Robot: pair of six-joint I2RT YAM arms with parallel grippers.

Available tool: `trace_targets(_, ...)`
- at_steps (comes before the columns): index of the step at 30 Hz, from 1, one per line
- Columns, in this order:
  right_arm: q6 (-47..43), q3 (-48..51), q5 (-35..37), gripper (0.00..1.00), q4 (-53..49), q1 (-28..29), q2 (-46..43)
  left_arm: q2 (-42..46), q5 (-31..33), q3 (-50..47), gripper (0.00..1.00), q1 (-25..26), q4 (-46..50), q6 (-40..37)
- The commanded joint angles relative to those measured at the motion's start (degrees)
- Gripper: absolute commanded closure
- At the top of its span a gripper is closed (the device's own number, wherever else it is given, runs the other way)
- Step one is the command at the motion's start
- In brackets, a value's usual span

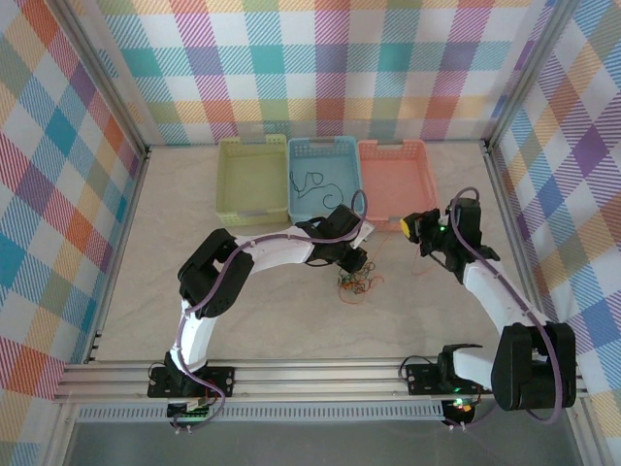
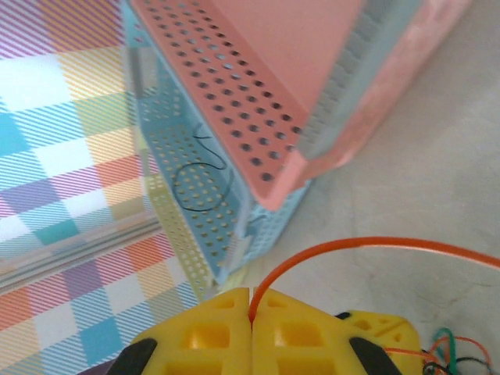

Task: Untangle the cables

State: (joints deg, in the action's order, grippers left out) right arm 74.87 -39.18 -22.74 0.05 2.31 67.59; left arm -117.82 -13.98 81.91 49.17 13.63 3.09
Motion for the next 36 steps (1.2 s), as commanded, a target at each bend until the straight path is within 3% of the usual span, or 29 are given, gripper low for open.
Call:
trace_targets(1,-2.02,-3.38,-2.55,1.0,-3.11,-1.61,-2.1,-1.54,0.3,1.82,0.88,0.76,1.83,-1.48)
trace_targets(21,-2.81,-12.36,-5.32,1.0,-8.74,-9.03,-8.12,-2.22,0.7,2.66,0.89,1.29,4.46,-2.37)
trace_targets(36,-3.42,-26.63,-8.63,1.0,-12.14,-9.06,-10.46,-2.17,0.84,2.64,0.89,1.29,4.47,-2.33)
